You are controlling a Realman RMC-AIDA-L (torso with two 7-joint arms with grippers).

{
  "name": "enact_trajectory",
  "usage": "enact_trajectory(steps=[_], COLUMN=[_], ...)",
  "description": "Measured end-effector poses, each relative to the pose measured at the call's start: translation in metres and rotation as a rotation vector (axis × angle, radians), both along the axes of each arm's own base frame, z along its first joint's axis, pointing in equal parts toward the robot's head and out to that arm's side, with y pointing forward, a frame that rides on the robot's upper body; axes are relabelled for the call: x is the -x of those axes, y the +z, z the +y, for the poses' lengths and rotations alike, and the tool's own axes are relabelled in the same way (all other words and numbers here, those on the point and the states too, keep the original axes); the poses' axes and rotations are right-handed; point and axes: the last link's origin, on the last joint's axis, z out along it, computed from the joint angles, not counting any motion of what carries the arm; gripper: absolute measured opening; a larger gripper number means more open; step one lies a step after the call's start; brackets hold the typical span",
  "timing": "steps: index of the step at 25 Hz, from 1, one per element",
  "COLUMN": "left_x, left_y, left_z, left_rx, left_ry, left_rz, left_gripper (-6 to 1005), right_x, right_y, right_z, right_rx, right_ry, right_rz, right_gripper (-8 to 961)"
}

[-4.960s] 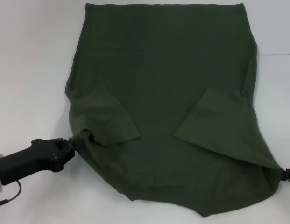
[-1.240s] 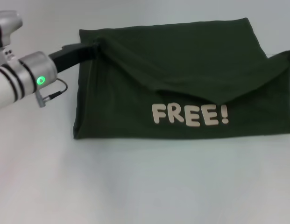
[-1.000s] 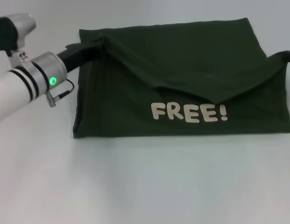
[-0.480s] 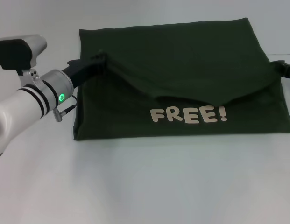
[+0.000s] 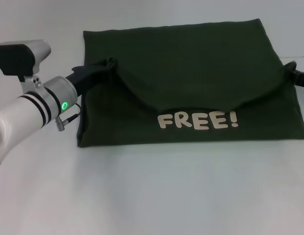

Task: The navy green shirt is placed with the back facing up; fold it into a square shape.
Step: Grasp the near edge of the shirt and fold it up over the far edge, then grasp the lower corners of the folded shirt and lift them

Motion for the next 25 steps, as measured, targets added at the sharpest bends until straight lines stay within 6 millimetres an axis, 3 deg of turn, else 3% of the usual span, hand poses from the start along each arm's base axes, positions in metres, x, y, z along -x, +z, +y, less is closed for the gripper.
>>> enact_trajectory(steps=[1, 6, 9, 14, 17, 23, 25], left_x=[0.000, 0.004, 0.006, 0.008, 0.009, 0.020, 0.027], left_y=[0.000, 0.009, 0.020, 0.034, 0.039, 0.046, 0.048], left_z=[0.000, 0.003, 0.002, -0.014, -0.032, -0.073, -0.086], left_rx=[0.000, -0.023, -0.046, -0.056, -0.040, 0.002, 0.008], left_ry=[0.004, 0.027, 0.025, -0.062, -0.143, -0.250, -0.266], left_rz=[-0.005, -0.031, -0.078, -0.197, -0.260, -0.355, -0.365], left_gripper=[242, 347, 410, 565, 703, 861, 862], right_x=[0.000, -0.001, 0.000, 0.008, 0.011, 0.012, 0.010], right_y=[0.000, 0.002, 0.006, 0.015, 0.018, 0.012, 0.010], right_z=[0.000, 0.000, 0.001, -0.003, -0.016, -0.060, -0.077], right_rx=[0.000, -0.005, -0.012, -0.007, 0.004, 0.071, 0.080], right_ry=[0.001, 0.005, 0.012, 0.077, 0.134, 0.255, 0.280], right_rz=[0.000, -0.008, -0.011, 0.038, 0.101, 0.233, 0.269], right_gripper=[47, 222, 462, 572, 637, 724, 738])
